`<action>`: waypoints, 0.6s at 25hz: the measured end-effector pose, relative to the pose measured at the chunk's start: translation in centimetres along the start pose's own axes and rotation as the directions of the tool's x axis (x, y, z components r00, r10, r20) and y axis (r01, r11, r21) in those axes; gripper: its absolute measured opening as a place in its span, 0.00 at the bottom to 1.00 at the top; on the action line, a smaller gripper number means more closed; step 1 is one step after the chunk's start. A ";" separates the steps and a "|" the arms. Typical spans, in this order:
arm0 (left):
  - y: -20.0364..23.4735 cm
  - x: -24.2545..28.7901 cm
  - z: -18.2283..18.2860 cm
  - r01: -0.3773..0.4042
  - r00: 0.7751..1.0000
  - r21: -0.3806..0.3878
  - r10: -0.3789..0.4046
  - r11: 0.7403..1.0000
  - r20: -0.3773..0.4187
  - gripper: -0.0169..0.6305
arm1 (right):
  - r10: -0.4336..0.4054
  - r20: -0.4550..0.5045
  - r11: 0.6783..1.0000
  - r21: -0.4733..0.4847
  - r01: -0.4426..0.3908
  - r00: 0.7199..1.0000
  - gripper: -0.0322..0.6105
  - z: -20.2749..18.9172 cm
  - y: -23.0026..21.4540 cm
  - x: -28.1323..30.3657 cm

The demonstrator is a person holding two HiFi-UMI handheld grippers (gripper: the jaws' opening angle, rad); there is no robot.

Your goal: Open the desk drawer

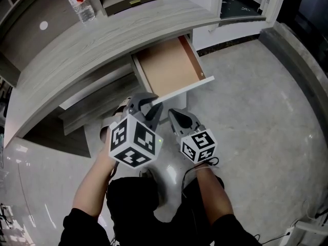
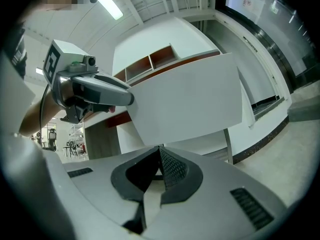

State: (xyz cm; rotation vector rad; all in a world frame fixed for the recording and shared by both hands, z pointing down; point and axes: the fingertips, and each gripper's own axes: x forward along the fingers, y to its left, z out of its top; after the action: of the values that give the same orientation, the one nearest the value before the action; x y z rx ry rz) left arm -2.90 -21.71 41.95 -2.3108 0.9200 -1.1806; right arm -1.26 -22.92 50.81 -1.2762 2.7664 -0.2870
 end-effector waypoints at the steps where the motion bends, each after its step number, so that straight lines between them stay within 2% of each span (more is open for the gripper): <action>1: -0.2 0.0 -0.1 0.002 1.000 0.000 -0.002 1.000 0.001 0.13 | -0.002 0.004 1.000 0.003 0.002 1.000 0.06 -0.1 0.0 0.0; 15: -0.9 0.3 -0.4 -0.005 1.000 -0.002 0.005 1.000 -0.004 0.13 | -0.016 0.017 1.000 0.002 0.016 1.000 0.06 -0.7 0.2 -0.5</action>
State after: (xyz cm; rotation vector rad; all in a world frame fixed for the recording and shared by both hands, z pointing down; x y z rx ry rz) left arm -2.82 -21.32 42.88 -2.3074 0.9285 -1.1833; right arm -1.18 -22.35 51.43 -1.2948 2.7424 -0.2788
